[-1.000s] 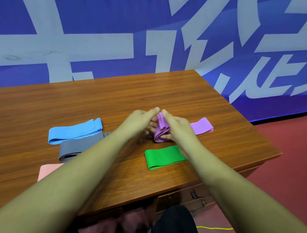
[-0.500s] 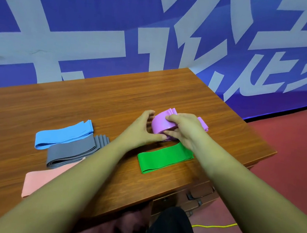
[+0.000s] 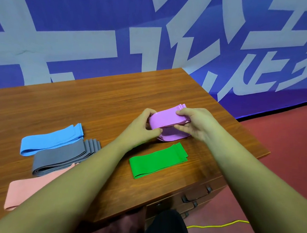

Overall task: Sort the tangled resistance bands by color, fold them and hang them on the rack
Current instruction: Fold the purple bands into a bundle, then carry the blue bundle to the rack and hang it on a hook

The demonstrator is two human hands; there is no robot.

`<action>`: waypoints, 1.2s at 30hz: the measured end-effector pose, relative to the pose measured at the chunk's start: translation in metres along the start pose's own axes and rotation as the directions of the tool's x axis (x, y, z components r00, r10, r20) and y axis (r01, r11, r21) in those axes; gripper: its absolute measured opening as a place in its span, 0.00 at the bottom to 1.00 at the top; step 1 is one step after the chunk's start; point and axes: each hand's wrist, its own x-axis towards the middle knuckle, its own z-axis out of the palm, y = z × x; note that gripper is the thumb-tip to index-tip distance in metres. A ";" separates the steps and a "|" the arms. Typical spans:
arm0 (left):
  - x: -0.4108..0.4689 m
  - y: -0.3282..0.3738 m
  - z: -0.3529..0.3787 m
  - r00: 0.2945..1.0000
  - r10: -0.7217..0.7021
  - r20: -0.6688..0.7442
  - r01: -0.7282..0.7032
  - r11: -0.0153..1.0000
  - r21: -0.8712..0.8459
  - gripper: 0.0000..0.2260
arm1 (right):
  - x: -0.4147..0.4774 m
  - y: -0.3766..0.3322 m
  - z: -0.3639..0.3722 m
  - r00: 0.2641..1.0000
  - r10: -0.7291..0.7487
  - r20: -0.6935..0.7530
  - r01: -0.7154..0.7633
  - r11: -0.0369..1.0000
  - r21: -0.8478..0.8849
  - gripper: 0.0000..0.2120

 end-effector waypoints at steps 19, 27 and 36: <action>0.009 -0.019 0.015 0.989 0.119 0.092 -0.144 0.929 0.342 0.16 | 0.048 0.055 -0.036 0.821 -0.558 -0.119 0.226 0.510 -0.830 0.10; -0.004 -0.008 -0.001 0.990 0.137 0.037 -0.142 0.937 0.320 0.12 | 0.035 0.052 -0.034 0.846 -0.510 -0.155 0.133 0.483 -0.865 0.25; -0.094 0.014 -0.115 0.979 0.014 -0.204 0.080 0.892 0.445 0.04 | -0.040 0.020 0.038 0.828 -0.557 0.057 0.317 0.383 -0.868 0.21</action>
